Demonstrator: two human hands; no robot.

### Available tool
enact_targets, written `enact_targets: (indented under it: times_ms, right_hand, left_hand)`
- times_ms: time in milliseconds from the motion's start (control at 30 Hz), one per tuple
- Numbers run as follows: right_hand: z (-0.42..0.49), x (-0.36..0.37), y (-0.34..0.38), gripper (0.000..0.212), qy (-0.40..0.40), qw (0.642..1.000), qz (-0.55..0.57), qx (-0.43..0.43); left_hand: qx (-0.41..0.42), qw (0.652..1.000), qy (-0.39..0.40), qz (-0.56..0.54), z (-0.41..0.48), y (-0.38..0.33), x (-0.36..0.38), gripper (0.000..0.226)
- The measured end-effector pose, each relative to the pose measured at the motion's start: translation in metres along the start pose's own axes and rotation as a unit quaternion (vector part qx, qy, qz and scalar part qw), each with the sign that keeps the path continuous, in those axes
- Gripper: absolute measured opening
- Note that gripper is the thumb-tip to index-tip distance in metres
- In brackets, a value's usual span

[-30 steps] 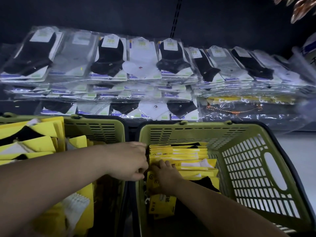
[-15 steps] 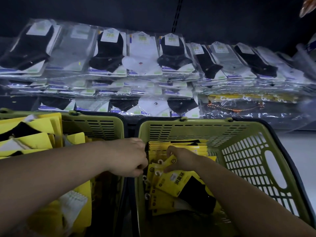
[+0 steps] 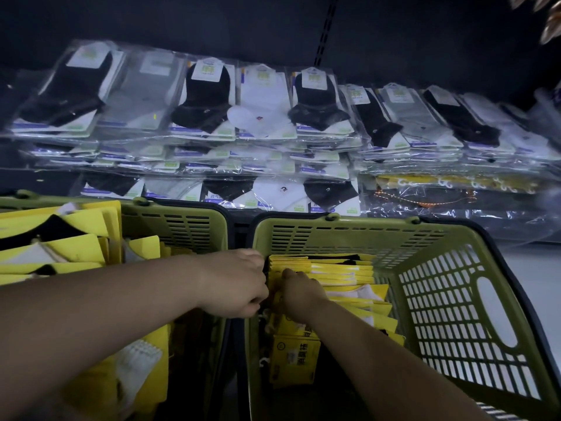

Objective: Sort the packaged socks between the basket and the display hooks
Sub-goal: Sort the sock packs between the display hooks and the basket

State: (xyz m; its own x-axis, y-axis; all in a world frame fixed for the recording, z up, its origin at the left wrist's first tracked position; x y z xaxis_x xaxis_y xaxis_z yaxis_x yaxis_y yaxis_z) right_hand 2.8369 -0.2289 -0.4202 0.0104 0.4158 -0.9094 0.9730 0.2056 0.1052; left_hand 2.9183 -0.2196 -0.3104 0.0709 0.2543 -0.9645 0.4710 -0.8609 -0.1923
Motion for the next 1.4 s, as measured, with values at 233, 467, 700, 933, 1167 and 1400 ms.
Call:
enact_targets:
  times_ms: [233,467,700,933,1167,1400]
  right_hand:
    - [-0.002,-0.022,-0.024,0.039,0.078,0.993,0.074,-0.046]
    - [-0.009,0.005,0.017,0.05,0.017,0.986,-0.118,-0.118]
    - [0.001,0.005,0.016,0.034,0.022,0.995,-0.078,-0.06]
    - [-0.011,0.018,0.042,0.048,0.042,0.97,-0.158,-0.179]
    - [-0.012,0.029,0.033,0.042,0.014,0.987,-0.121,-0.104]
    - [-0.009,0.036,0.031,0.051,0.077,0.986,-0.096,-0.114]
  left_hand:
    - [-0.003,1.0,0.013,-0.013,0.002,0.003,0.003,0.035]
    - [-0.002,1.0,0.01,-0.017,0.001,0.004,0.003,0.035]
    - [0.001,1.0,-0.007,0.004,0.002,0.003,0.004,0.035]
    - [0.006,1.0,-0.026,0.013,0.0,0.0,0.002,0.035]
    - [0.013,0.999,-0.03,0.036,-0.001,-0.001,0.004,0.038]
    - [0.021,0.997,-0.059,0.056,0.002,-0.006,0.002,0.041]
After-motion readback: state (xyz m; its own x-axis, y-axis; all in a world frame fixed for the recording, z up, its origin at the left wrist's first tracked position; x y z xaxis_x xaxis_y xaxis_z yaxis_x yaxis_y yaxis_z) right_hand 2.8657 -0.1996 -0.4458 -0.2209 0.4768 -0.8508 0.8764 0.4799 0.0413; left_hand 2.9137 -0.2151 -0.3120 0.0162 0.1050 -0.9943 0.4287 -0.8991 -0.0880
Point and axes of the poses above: each hand's wrist, its own z-axis towards the middle knuckle, its own x-axis out of the palm, y = z × x, the point moved 8 cm from there along z, towards the middle knuckle, and after that the axes turned 15 degrees about -y, right-handed, at the moved point
